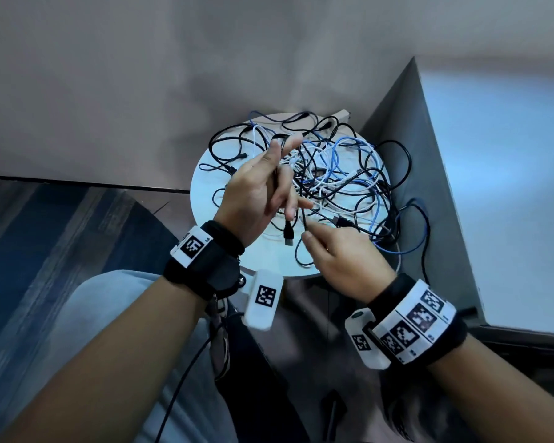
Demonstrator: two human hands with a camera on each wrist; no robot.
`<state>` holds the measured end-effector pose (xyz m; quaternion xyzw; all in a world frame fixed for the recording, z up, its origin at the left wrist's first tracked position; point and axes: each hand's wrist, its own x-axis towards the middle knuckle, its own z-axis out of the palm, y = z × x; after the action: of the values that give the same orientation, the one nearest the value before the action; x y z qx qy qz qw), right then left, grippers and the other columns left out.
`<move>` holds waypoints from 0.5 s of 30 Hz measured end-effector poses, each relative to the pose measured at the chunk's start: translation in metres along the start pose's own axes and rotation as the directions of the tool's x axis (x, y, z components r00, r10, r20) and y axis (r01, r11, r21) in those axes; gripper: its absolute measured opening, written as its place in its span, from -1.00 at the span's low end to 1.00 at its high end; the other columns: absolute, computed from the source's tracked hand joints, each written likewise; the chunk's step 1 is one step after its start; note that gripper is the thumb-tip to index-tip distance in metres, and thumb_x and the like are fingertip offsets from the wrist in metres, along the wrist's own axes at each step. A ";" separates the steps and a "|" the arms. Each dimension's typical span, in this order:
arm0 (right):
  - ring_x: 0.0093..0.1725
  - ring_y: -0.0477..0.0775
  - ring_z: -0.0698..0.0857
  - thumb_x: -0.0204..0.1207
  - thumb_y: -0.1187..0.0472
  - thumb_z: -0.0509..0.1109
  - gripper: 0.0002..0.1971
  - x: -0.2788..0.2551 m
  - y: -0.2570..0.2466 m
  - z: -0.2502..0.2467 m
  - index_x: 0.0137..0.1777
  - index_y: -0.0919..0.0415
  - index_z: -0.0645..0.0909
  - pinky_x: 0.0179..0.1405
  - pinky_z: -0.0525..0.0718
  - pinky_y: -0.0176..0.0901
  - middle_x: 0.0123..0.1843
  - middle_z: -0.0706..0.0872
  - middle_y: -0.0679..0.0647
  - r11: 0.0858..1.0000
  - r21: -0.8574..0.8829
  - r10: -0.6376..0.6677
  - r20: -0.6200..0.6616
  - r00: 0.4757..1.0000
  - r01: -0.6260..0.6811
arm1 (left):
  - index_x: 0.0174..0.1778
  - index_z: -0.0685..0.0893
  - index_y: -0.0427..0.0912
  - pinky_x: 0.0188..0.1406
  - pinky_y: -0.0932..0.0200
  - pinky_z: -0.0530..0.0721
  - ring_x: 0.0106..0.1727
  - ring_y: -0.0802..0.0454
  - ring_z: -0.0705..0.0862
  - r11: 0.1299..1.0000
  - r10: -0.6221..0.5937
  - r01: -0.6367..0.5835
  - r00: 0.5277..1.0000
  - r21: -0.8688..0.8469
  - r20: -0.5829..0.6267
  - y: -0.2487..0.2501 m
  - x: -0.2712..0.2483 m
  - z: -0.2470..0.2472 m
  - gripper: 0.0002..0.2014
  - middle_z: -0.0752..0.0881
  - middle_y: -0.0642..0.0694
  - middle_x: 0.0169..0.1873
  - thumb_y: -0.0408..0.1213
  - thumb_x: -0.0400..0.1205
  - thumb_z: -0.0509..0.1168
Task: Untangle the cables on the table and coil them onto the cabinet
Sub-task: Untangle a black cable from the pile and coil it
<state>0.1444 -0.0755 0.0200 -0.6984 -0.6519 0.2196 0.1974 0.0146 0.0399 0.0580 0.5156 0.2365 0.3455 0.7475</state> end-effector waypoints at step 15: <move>-0.25 0.00 0.65 0.62 0.16 0.37 -0.90 0.013 -0.007 -0.037 0.08 0.04 0.54 -0.13 0.67 0.19 -0.21 0.64 -0.11 0.857 0.469 0.045 -0.478 0.877 0.211 | -0.17 0.64 -0.23 -0.62 0.08 0.15 -0.63 0.02 0.30 0.947 -0.156 0.082 0.963 0.311 0.219 -0.001 -0.009 0.003 -0.62 0.48 -0.10 -0.65 -0.18 0.84 0.05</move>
<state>0.1600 -0.0619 0.0536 -0.6237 -0.5329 0.1972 0.5368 0.0115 0.0314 0.0576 0.6456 0.2246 0.1945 0.7035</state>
